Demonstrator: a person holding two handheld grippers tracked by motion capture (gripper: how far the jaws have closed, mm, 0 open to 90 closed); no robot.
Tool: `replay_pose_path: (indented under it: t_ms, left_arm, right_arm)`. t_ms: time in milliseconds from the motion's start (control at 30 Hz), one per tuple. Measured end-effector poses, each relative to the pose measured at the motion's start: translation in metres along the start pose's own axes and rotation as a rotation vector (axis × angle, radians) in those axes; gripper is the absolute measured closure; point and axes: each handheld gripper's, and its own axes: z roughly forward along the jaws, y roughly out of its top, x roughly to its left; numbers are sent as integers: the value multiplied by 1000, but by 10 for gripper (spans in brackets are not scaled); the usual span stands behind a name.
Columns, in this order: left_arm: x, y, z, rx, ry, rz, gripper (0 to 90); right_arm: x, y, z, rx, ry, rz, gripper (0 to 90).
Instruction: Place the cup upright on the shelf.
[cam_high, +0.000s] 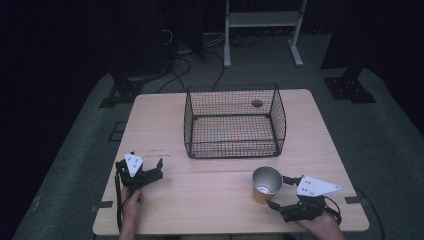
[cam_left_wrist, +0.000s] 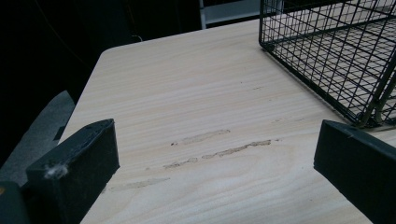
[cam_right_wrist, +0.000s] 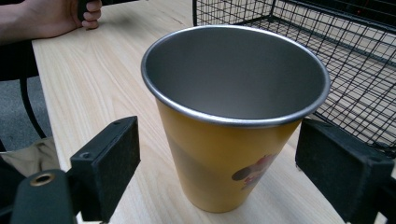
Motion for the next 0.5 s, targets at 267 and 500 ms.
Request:
replay_pose_path:
  t_ms: [267,500]
  left_arm:
    - [0,0,0,0,0,0,0]
    - [0,0,0,0,0,-1,0]
  right_arm:
    - [-1,5,5,3,-13,-13,131]
    - [-3,8,13,-1,-12,-12,131]
